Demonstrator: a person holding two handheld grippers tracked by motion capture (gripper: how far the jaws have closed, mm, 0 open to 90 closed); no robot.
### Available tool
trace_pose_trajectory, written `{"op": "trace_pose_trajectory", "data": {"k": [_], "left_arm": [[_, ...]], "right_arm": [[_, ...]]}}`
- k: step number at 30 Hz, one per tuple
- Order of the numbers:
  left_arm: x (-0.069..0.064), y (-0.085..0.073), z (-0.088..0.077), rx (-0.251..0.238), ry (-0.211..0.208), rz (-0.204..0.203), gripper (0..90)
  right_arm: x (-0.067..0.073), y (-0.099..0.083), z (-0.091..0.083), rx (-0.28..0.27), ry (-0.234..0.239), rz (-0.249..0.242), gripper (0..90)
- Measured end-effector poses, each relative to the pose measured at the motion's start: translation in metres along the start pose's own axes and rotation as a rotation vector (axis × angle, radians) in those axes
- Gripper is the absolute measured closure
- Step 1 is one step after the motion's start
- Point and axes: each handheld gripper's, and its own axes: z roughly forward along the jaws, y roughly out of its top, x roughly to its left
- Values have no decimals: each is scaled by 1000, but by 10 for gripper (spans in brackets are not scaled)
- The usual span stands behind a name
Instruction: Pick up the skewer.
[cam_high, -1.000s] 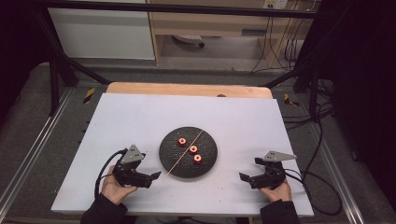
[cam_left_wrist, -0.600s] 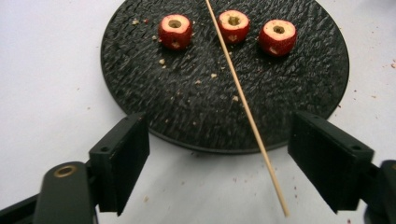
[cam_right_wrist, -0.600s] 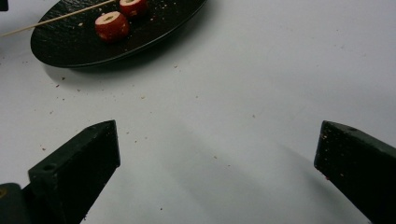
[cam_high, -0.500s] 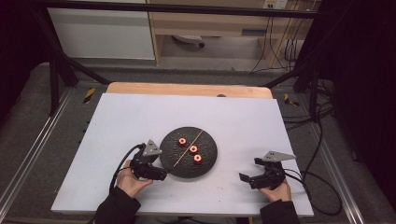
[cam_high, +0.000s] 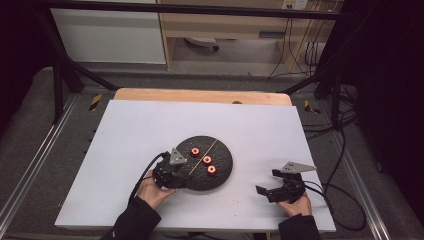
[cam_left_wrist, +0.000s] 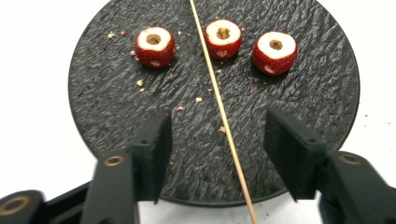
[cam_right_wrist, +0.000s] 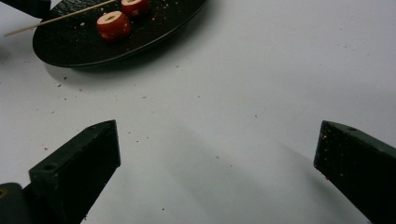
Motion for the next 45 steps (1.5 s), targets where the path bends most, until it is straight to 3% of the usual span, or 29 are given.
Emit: {"op": "trace_pose_trajectory", "data": {"k": [5, 13, 21, 37, 45], "left_arm": [[-1, 4, 6, 30, -8, -16, 557], [0, 7, 13, 102, -16, -33, 649], [-3, 10, 17, 150, -25, -27, 754], [-8, 15, 19, 176, 14, -25, 871], [-6, 12, 15, 144, 26, -41, 877]], "right_arm": [[0, 0, 0, 1, 3, 4, 10], [0, 0, 0, 3, 4, 4, 10], [0, 0, 1, 6, 5, 1, 10], [0, 0, 1, 11, 9, 2, 10], [0, 0, 1, 14, 8, -1, 10]]}}
